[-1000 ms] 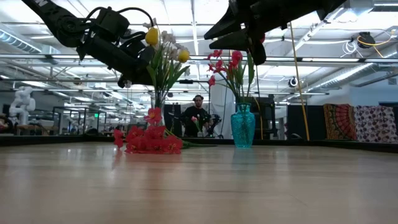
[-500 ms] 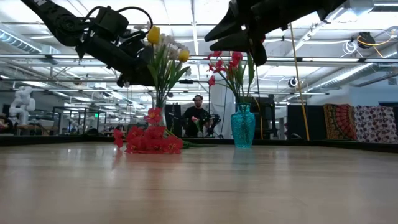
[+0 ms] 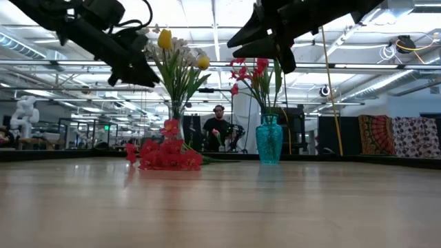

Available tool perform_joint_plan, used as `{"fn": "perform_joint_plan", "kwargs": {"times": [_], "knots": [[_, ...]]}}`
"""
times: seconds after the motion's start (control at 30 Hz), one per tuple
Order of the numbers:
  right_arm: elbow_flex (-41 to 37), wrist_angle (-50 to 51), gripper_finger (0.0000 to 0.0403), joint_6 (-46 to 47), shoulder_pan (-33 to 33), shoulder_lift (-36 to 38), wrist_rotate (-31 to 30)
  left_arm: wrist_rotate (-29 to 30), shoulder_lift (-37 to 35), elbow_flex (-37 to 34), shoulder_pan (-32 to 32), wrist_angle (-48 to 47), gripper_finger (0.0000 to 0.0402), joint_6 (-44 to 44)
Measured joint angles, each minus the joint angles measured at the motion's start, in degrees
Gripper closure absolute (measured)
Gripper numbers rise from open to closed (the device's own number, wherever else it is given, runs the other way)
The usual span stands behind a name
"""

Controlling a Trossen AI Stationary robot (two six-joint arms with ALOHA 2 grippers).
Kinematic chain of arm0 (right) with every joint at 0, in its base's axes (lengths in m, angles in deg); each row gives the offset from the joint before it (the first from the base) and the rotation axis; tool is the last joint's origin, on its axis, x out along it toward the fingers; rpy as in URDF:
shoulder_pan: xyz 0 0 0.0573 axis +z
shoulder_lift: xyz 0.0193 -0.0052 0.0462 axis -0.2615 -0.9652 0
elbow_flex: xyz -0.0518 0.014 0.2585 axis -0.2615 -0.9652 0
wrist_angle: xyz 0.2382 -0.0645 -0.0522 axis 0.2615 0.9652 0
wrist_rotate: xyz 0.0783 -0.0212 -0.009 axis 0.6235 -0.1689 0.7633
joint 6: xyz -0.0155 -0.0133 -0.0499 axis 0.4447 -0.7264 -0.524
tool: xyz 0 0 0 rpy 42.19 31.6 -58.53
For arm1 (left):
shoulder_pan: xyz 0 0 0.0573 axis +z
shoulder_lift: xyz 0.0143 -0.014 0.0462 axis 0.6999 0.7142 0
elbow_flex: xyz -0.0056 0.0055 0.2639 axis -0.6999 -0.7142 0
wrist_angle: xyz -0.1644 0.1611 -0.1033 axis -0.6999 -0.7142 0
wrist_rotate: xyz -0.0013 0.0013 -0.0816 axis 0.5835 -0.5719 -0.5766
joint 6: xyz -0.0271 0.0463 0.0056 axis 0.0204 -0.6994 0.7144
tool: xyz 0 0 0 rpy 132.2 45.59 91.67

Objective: Sort flowers into vase by color
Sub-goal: Put the red flower into the blue vase

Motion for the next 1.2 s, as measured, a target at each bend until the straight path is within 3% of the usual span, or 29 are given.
{"fn": "perform_joint_plan", "kwargs": {"times": [0.3, 0.57, 0.73, 0.93, 1.2], "knots": [[0.00, -0.02, 0.0293, -7.09, -0.32, 0.00, 0.02, -0.20, -6.74, 0.00, -1.85, -17.77, 0.0263, 3.25], [1.10, 1.77, 0.0293, -13.10, -0.44, -0.04, 0.20, -0.22, -10.41, -0.02, -6.84, -25.98, 0.0263, 3.94], [11.70, 16.80, 0.0293, -19.62, -2.05, -2.89, 0.46, -0.22, -10.74, -0.02, -9.22, -27.75, 0.0263, 5.09], [27.49, 39.60, 0.0293, -27.91, -5.16, -12.39, 0.43, 0.31, -11.56, -0.07, -12.59, -31.62, 0.0263, 5.43], [42.55, 51.90, 0.0293, -46.58, -7.55, -28.01, 7.02, 2.31, -13.00, -0.07, -14.93, -32.71, 0.0263, 5.91]]}}
